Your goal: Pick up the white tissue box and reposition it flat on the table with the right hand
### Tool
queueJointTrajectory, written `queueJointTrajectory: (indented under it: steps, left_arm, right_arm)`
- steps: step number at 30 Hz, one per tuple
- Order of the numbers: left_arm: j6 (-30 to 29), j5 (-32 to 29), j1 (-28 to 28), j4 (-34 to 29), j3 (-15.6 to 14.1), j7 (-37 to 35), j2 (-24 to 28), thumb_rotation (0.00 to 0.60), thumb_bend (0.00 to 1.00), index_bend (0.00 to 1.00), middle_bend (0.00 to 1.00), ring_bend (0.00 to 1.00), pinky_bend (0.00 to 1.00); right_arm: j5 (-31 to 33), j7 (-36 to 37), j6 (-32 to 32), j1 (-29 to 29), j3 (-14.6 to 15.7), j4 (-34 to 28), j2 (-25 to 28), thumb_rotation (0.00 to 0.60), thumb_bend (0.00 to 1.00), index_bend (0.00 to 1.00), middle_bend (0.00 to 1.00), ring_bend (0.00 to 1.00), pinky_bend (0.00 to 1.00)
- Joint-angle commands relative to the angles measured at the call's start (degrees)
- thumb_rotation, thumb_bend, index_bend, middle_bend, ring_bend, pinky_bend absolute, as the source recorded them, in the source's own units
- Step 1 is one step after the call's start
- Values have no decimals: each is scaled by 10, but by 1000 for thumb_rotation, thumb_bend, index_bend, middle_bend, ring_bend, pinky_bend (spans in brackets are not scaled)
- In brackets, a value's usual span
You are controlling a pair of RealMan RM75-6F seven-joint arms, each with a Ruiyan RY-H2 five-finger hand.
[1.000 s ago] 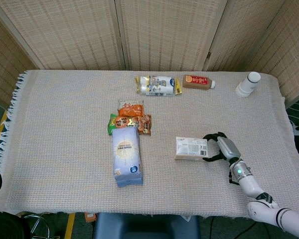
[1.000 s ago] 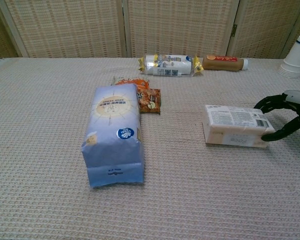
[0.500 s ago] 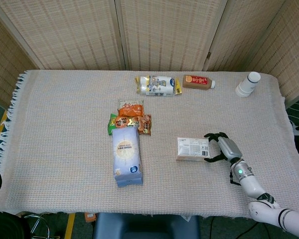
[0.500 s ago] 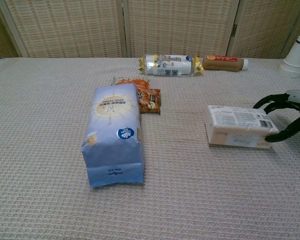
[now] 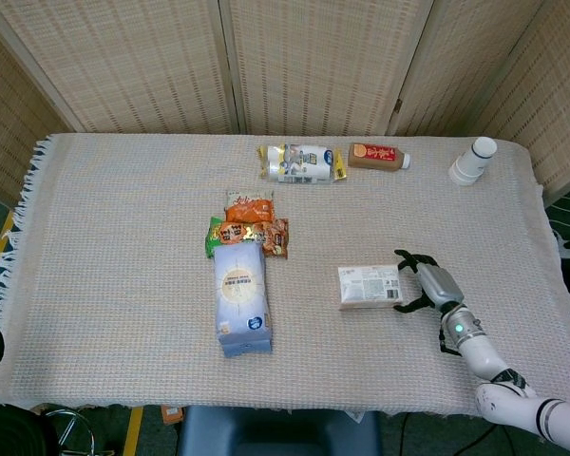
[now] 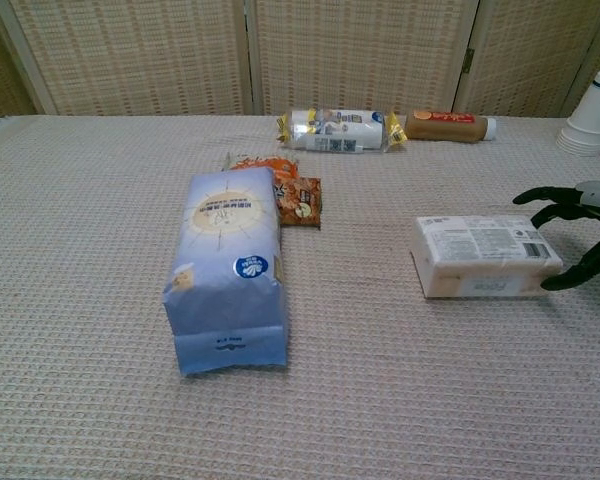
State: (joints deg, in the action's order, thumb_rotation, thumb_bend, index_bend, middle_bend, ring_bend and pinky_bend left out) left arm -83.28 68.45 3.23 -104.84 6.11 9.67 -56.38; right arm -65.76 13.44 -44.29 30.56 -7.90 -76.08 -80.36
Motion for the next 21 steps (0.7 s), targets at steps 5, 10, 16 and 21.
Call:
queueJointTrajectory:
  steps: [5, 10, 16, 21]
  left_arm:
    - [1, -2, 0, -1, 0, 1, 1, 600, 525, 152, 0, 0, 108]
    - [2, -4, 1, -2, 0, 1, 1, 600, 525, 157, 0, 0, 108]
    - [1, 2, 0, -2, -1, -5, 3, 600, 525, 157, 0, 0, 108]
    - [1, 3, -1, 1, 1, -15, 5, 600, 525, 157, 0, 0, 108]
  right_arm:
    - [26, -31, 3, -4, 1, -42, 33, 600, 48, 78, 229, 170, 0]
    - [157, -146, 0, 7, 10, -178, 130, 600, 11, 0, 160, 112, 0]
    - [242, -287, -158, 5, 15, -341, 190, 600, 0, 0, 124, 61, 0]
    - [119, -307, -256, -46, 44, -430, 234, 600, 0, 0, 121, 47, 0]
